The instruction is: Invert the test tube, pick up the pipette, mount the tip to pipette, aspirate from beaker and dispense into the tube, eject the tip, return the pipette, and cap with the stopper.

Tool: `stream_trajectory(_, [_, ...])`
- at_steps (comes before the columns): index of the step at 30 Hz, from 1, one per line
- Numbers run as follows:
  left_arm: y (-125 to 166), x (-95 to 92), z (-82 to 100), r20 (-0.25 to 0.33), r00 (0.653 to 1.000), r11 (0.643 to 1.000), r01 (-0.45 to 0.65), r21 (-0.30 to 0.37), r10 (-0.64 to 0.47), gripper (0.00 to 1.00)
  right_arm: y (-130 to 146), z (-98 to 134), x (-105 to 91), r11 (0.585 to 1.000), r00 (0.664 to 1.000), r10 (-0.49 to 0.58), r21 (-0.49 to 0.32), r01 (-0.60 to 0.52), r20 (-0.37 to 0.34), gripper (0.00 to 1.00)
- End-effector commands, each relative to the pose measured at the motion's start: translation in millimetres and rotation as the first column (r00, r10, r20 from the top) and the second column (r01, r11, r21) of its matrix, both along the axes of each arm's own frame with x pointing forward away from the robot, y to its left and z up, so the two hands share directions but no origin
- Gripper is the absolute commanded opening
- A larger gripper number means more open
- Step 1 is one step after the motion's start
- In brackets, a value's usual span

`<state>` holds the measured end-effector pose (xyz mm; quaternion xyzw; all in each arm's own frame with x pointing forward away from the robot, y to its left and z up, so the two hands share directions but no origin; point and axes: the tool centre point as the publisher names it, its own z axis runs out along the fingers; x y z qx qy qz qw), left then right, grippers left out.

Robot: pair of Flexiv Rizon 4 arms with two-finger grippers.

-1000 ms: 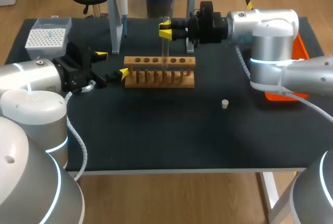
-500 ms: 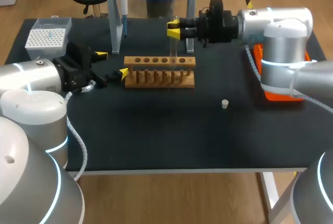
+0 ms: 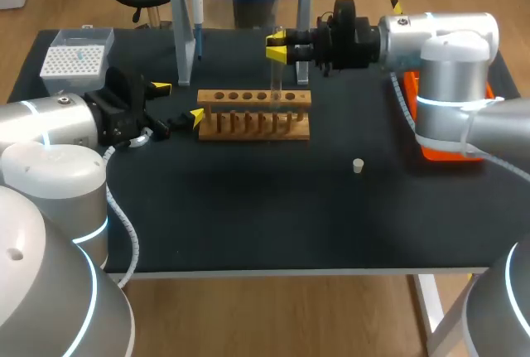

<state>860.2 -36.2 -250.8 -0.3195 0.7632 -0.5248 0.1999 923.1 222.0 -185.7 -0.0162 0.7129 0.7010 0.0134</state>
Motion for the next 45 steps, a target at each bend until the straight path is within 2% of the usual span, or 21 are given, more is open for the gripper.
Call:
stream_trajectory(1, [0.2,-0.4,-1.9,0.005,1.000,1.000,0.000,-0.004,0.000,1.00,-0.9,0.5,-0.2,1.000,1.000,0.001,-0.002,-0.001,0.000,0.00])
stream_trajectory(3, [0.2,-0.4,-1.9,0.005,1.000,1.000,0.000,-0.004,0.000,1.00,-4.5,0.8,-1.5,1.000,1.000,-0.003,-0.001,0.003,-0.031,0.00])
stream_trajectory(7, [0.2,-0.4,-1.9,0.005,1.000,1.000,0.000,-0.004,0.000,1.00,-6.2,1.7,-2.7,1.000,0.986,-0.003,-0.019,0.000,-0.164,0.00])
stream_trajectory(10, [0.2,-0.4,-1.9,0.005,1.000,1.000,0.000,-0.004,0.000,1.00,-8.5,2.2,-0.8,0.999,0.960,-0.021,-0.029,0.013,-0.280,0.00])
stream_trajectory(12, [0.2,-0.4,-1.9,0.005,1.000,1.000,0.000,-0.004,0.000,1.00,-10.4,1.9,0.9,1.000,0.929,-0.021,-0.027,0.012,-0.370,0.00])
stream_trajectory(14, [0.2,-0.4,-1.9,0.005,1.000,1.000,0.000,-0.004,0.000,1.00,-12.2,1.4,2.6,0.999,0.903,-0.034,-0.040,0.019,-0.428,0.00])
stream_trajectory(18, [0.2,-0.4,-1.9,0.005,1.000,1.000,0.000,-0.004,0.000,1.00,-15.3,-0.1,5.0,0.999,0.815,-0.038,-0.035,0.021,-0.578,0.00])
stream_trajectory(21, [0.2,-0.4,-1.9,0.005,1.000,1.000,0.000,-0.004,0.000,1.00,-16.8,-0.8,6.3,0.999,0.735,-0.044,-0.025,0.037,-0.676,0.00])
stream_trajectory(24, [0.2,-0.4,-1.9,0.005,1.000,1.000,0.000,-0.004,0.000,1.00,-17.1,-1.7,6.2,0.999,0.640,-0.032,-0.015,0.032,-0.767,0.00])
stream_trajectory(25, [0.2,-0.4,-1.9,0.005,1.000,1.000,0.000,-0.004,0.000,1.00,-16.9,-2.4,6.2,1.000,0.591,-0.021,-0.006,0.026,-0.806,0.00])
stream_trajectory(28, [0.2,-0.4,-1.9,0.005,1.000,1.000,0.000,-0.004,0.000,1.00,-16.1,-3.7,6.3,1.000,0.484,0.007,0.009,0.002,-0.875,0.00])
stream_trajectory(30, [0.2,-0.4,-1.9,0.005,1.000,1.000,0.000,-0.004,0.000,1.00,-14.5,-4.1,5.2,1.000,0.442,0.010,0.000,-0.024,-0.897,0.00])
stream_trajectory(31, [0.2,-0.4,-1.9,0.005,1.000,1.000,0.000,-0.004,0.000,1.00,-13.9,-4.5,4.7,0.999,0.407,0.024,0.009,-0.039,-0.913,0.00])
stream_trajectory(33, [0.2,-0.4,-1.9,0.005,1.000,1.000,0.000,-0.004,0.000,1.00,-12.4,-5.2,3.5,0.998,0.378,0.022,-0.004,-0.066,-0.926,0.00])
stream_trajectory(34, [0.2,-0.4,-1.9,0.005,1.000,1.000,0.000,-0.004,0.000,1.00,-12.0,-5.7,3.3,0.997,0.342,0.028,0.002,-0.077,-0.939,0.00])
stream_trajectory(36, [0.2,-0.4,-1.9,0.005,1.000,1.000,0.000,-0.004,0.000,1.00,-11.0,-6.7,2.9,0.995,0.316,0.018,-0.013,-0.096,-0.949,0.00])
stream_trajectory(38, [0.2,-0.4,-1.9,0.005,1.000,1.000,0.000,-0.004,0.000,1.00,-10.7,-8.1,2.5,0.994,0.255,0.008,-0.020,-0.107,-0.967,0.00])
stream_trajectory(41, [0.2,-0.4,-1.9,0.005,1.000,1.000,0.000,-0.004,0.000,1.00,-10.2,-11.7,1.9,0.993,0.232,-0.037,-0.062,-0.104,-0.972,0.00])
stream_trajectory(43, [0.2,-0.4,-1.9,0.005,1.000,1.000,0.000,-0.004,0.000,1.00,-10.1,-13.7,1.0,0.991,0.192,-0.039,-0.062,-0.118,-0.981,0.00])
stream_trajectory(45, [0.2,-0.4,-1.9,0.005,1.000,1.000,0.000,-0.004,0.000,1.00,-10.1,-15.5,0.7,0.990,0.189,-0.059,-0.081,-0.112,-0.980,0.00])
